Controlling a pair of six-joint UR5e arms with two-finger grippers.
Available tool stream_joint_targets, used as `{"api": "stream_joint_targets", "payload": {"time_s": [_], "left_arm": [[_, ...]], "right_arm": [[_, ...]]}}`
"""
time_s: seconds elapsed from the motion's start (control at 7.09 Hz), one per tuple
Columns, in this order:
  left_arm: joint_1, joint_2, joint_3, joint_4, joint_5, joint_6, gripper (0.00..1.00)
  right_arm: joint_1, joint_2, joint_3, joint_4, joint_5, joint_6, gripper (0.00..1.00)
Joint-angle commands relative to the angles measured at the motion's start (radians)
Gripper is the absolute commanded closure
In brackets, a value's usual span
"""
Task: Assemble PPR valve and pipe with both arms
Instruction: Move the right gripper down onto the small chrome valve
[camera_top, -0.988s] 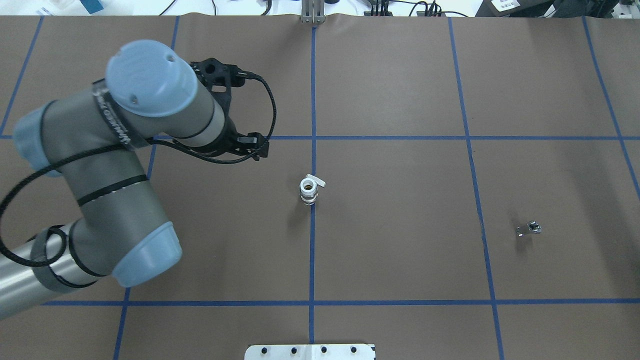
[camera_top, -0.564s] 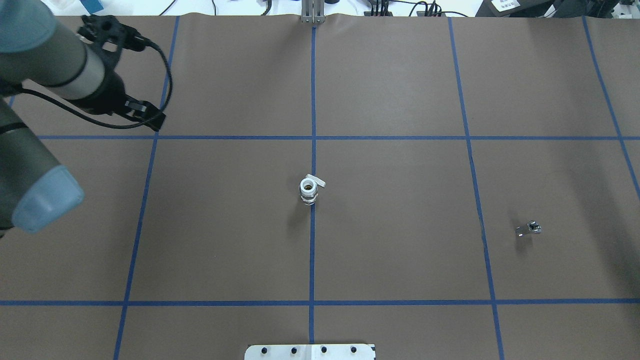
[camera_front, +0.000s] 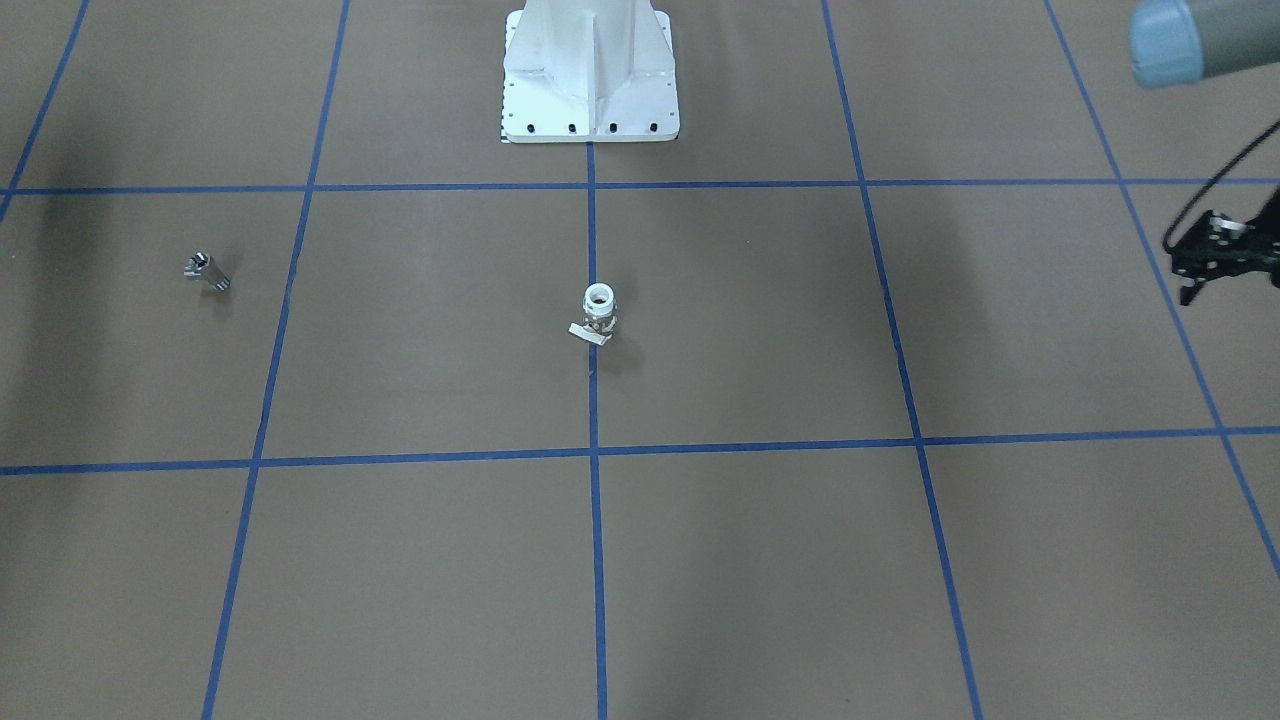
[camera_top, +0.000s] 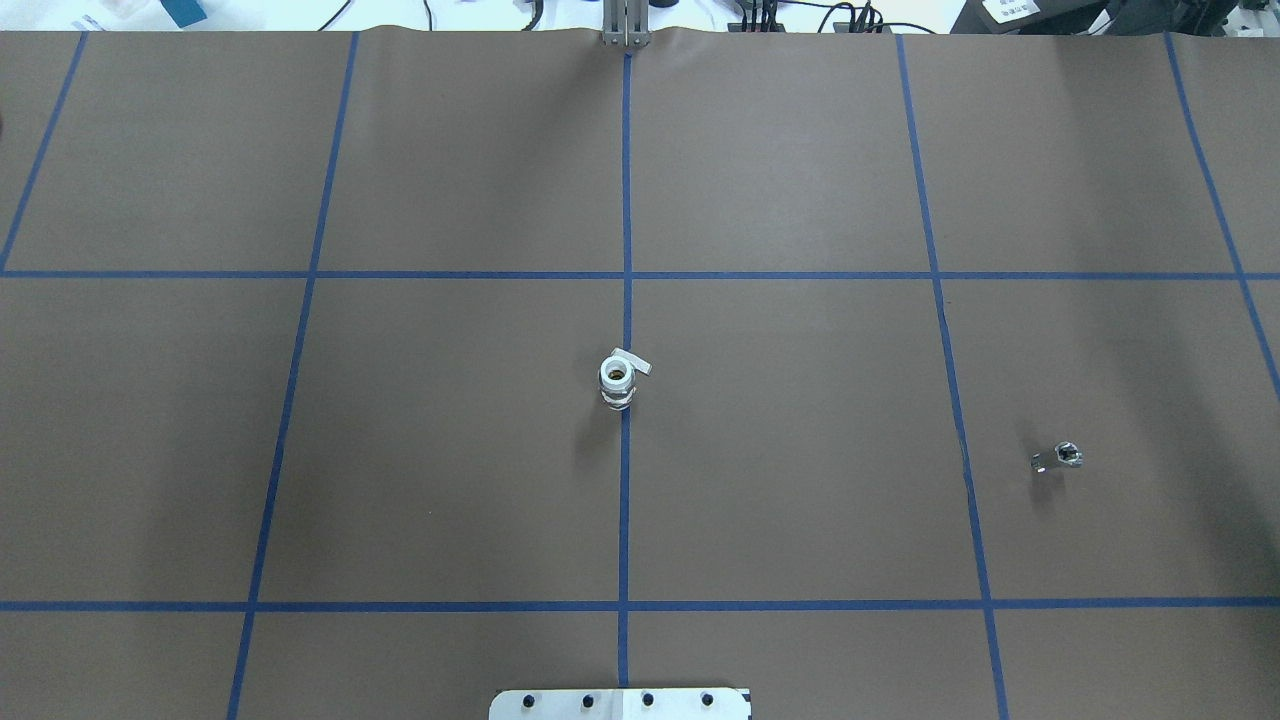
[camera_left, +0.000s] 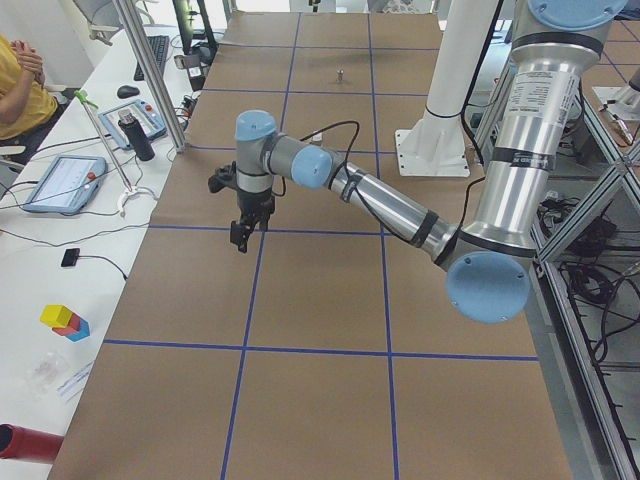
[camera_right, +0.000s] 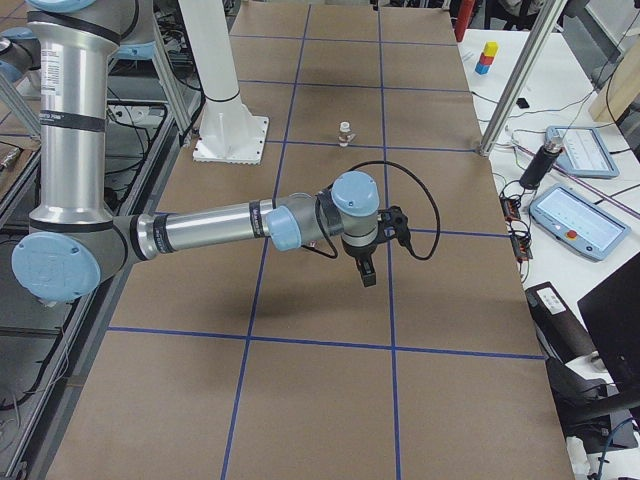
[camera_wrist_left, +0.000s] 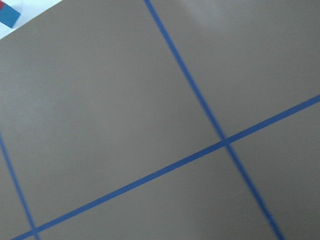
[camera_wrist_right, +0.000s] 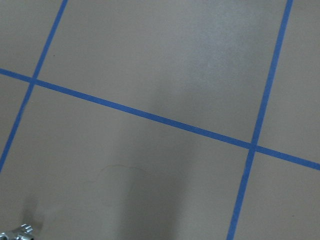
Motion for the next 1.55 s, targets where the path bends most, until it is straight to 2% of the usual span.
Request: {"api": "stream_joint_targets", "payload": {"time_s": [0.0, 0.14, 0.28, 0.56, 0.71, 1.13, 1.27, 1.41], "left_arm": [[-0.241, 0.022, 0.251, -0.111, -0.151, 0.316, 0.0], [-0.289, 0.043, 0.275, -0.113, -0.223, 0.371, 0.0], [-0.304, 0.081, 0.27, -0.115, -0.228, 0.37, 0.0], [-0.314, 0.109, 0.264, -0.115, -0.229, 0.366, 0.0], [-0.314, 0.109, 0.263, -0.115, -0.229, 0.366, 0.0], [-0.314, 0.109, 0.25, -0.115, -0.229, 0.367, 0.0], [-0.314, 0.109, 0.25, -0.115, -0.229, 0.366, 0.0], [-0.314, 0.109, 0.249, -0.115, -0.229, 0.367, 0.0]], "right_arm": [[-0.166, -0.001, 0.103, 0.0, -0.109, 0.276, 0.0], [-0.246, -0.001, 0.129, 0.001, -0.17, 0.376, 0.0], [-0.35, -0.004, 0.132, 0.03, -0.259, 0.439, 0.0], [-0.516, -0.085, 0.131, 0.241, -0.338, 0.65, 0.01], [-0.571, -0.086, 0.131, 0.251, -0.367, 0.671, 0.01], [-0.65, -0.093, 0.129, 0.253, -0.393, 0.673, 0.11], [-0.677, -0.093, 0.128, 0.253, -0.412, 0.673, 0.12], [-0.69, -0.094, 0.126, 0.253, -0.412, 0.673, 0.21]]}}
